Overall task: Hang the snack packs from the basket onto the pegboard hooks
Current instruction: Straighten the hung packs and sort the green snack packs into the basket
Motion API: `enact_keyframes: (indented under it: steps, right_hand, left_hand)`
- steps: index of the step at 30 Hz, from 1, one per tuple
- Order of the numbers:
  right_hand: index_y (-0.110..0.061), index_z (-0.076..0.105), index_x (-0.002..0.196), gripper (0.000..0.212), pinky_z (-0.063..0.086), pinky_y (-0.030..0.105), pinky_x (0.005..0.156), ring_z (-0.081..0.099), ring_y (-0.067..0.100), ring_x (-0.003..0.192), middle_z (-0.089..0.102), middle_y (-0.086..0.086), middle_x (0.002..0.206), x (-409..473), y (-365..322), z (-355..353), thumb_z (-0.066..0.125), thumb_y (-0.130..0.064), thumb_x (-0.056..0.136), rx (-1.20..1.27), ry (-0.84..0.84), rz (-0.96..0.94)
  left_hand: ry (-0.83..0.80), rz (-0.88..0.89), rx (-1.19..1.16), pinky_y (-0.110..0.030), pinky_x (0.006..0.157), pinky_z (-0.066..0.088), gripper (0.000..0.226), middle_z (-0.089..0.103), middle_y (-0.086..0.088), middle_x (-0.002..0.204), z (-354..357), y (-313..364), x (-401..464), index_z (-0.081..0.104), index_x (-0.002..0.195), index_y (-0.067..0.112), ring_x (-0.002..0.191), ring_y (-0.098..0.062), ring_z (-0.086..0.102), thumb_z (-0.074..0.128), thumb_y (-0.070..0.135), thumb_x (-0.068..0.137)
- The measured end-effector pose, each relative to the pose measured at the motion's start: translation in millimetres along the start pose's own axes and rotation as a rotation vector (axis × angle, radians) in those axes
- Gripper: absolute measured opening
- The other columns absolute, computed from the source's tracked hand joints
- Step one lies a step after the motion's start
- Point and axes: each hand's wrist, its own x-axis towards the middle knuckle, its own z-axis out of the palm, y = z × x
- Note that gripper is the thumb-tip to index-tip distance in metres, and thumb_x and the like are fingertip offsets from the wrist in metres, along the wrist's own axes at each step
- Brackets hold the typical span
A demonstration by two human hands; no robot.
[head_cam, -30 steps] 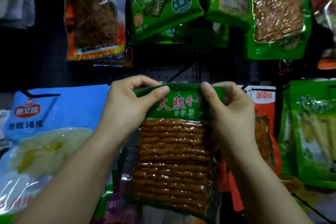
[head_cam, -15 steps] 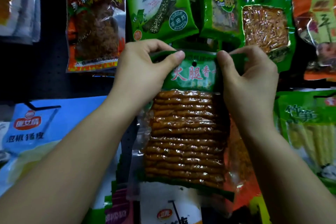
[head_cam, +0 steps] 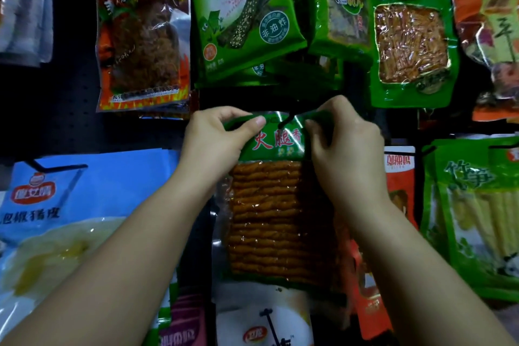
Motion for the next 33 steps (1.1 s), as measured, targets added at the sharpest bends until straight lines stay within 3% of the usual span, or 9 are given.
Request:
enact_keyframes:
  steps: [5, 9, 13, 21, 23, 25, 28, 31, 33]
  right_hand:
    - [-0.012, 0.051, 0.111, 0.024, 0.044, 0.033, 0.072, 0.062, 0.027, 0.089, 0.065, 0.003, 0.091, -20, 10, 16, 0.061, -0.016, 0.09, 0.165, -0.057, 0.105]
    - [-0.017, 0.053, 0.098, 0.007, 0.048, 0.022, 0.074, 0.062, 0.015, 0.085, 0.061, -0.01, 0.083, -36, 28, 38, 0.056, -0.02, 0.094, 0.428, -0.193, 0.391]
    - [-0.002, 0.056, 0.093, 0.039, 0.05, 0.048, 0.082, 0.062, 0.033, 0.091, 0.066, 0.02, 0.096, -41, 48, 66, 0.05, -0.041, 0.094, 0.509, -0.254, 0.608]
    - [-0.019, 0.049, 0.062, 0.041, 0.045, 0.034, 0.076, 0.058, 0.023, 0.081, 0.059, 0.004, 0.077, -21, 74, 124, 0.055, -0.049, 0.089, 0.483, -0.361, 0.869]
    - [-0.016, 0.056, 0.068, 0.044, 0.049, 0.037, 0.086, 0.06, 0.026, 0.092, 0.063, 0.007, 0.087, -21, 82, 133, 0.054, -0.056, 0.087, 0.445, -0.409, 0.897]
    - [-0.008, 0.063, 0.099, 0.061, 0.048, 0.045, 0.095, 0.06, 0.03, 0.104, 0.064, 0.012, 0.107, -23, 87, 140, 0.054, -0.065, 0.082, 0.456, -0.445, 0.95]
    - [-0.003, 0.046, 0.134, 0.087, 0.048, 0.044, 0.096, 0.059, 0.033, 0.111, 0.06, 0.015, 0.124, -26, 93, 145, 0.051, -0.07, 0.08, 0.51, -0.505, 1.021]
    - [-0.001, 0.044, 0.134, 0.076, 0.045, 0.034, 0.088, 0.058, 0.031, 0.111, 0.06, 0.015, 0.123, -41, 101, 148, 0.044, -0.063, 0.089, 0.555, -0.57, 1.009]
    - [-0.01, 0.057, 0.108, 0.054, 0.042, 0.034, 0.087, 0.056, 0.025, 0.104, 0.06, 0.01, 0.109, -64, 106, 148, 0.041, -0.059, 0.092, 0.589, -0.581, 0.976]
  left_hand:
    - [0.018, -0.117, -0.153, -0.027, 0.07, 0.057, 0.014, 0.074, -0.003, 0.096, 1, -31, -9, 0.068, 0.094, 0.02, 0.086, -0.016, 0.071, 0.072, 0.018, 0.081]
    - [0.091, -0.272, -0.106, -0.023, 0.075, 0.053, 0.052, 0.064, -0.006, 0.117, 3, -57, -20, 0.05, 0.127, 0.011, 0.1, -0.015, 0.064, 0.07, 0.029, 0.082]
    - [0.145, -0.329, -0.087, -0.033, 0.079, 0.055, 0.024, 0.07, -0.002, 0.095, 10, -72, -27, 0.055, 0.095, 0.019, 0.09, -0.015, 0.067, 0.067, 0.035, 0.084]
    - [0.253, -0.497, -0.035, -0.047, 0.092, 0.051, 0.035, 0.066, -0.011, 0.104, 25, -107, -3, 0.058, 0.106, 0.007, 0.098, -0.026, 0.064, 0.065, 0.035, 0.086]
    - [0.27, -0.538, -0.05, -0.047, 0.093, 0.05, 0.038, 0.066, -0.011, 0.106, 27, -115, 0, 0.059, 0.107, 0.008, 0.098, -0.027, 0.063, 0.066, 0.037, 0.085]
    - [0.281, -0.559, -0.069, -0.047, 0.094, 0.05, 0.037, 0.066, -0.01, 0.107, 29, -122, 1, 0.059, 0.104, 0.009, 0.1, -0.027, 0.063, 0.067, 0.039, 0.083]
    - [0.292, -0.565, -0.058, -0.047, 0.095, 0.049, 0.038, 0.067, -0.01, 0.106, 29, -129, -2, 0.061, 0.102, 0.01, 0.101, -0.027, 0.063, 0.067, 0.042, 0.082]
    - [0.322, -0.595, -0.046, -0.044, 0.093, 0.05, 0.033, 0.067, -0.011, 0.105, 27, -141, -14, 0.06, 0.095, 0.01, 0.099, -0.028, 0.063, 0.065, 0.041, 0.084]
    - [0.343, -0.59, -0.061, -0.035, 0.084, 0.052, 0.028, 0.067, -0.01, 0.101, 26, -149, -30, 0.059, 0.091, 0.012, 0.092, -0.023, 0.064, 0.065, 0.038, 0.085]
